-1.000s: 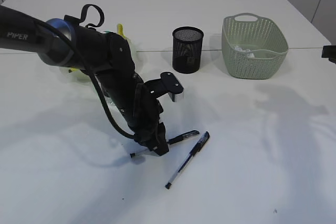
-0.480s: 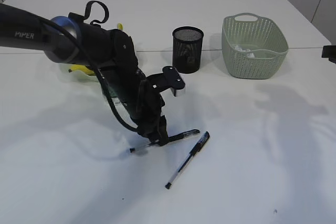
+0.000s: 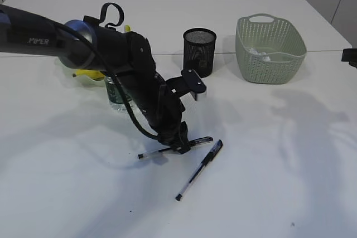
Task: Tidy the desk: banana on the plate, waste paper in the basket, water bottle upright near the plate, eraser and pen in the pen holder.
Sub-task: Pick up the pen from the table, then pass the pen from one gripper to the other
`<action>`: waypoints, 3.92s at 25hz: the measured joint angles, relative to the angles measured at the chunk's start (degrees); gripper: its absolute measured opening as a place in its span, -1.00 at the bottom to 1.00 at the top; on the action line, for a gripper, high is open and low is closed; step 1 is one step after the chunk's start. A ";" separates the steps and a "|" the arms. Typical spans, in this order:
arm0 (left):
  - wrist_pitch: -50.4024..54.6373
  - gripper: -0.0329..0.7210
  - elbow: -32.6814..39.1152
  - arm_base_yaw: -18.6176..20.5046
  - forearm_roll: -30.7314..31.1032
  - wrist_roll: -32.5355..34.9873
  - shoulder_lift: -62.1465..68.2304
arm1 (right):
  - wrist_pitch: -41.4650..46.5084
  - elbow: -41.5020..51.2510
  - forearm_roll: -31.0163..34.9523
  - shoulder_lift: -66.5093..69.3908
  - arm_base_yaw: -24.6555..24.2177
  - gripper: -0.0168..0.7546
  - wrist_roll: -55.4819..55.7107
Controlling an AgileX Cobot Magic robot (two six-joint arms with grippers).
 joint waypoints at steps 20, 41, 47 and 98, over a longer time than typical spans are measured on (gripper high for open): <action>0.85 -0.29 -1.06 -0.61 -1.70 0.00 1.12 | 0.00 0.00 0.09 0.00 0.00 -0.18 0.00; 1.55 -0.85 -1.19 -0.61 -0.16 0.92 1.21 | 0.00 0.00 0.09 0.00 0.00 -0.18 0.00; 1.32 -0.85 -1.19 -0.61 -0.67 0.92 1.21 | 0.00 0.00 0.09 0.00 0.00 -0.18 0.00; -19.72 -0.86 -15.46 -0.61 -25.82 1.76 2.58 | 0.00 0.00 0.09 0.00 0.00 -0.18 0.00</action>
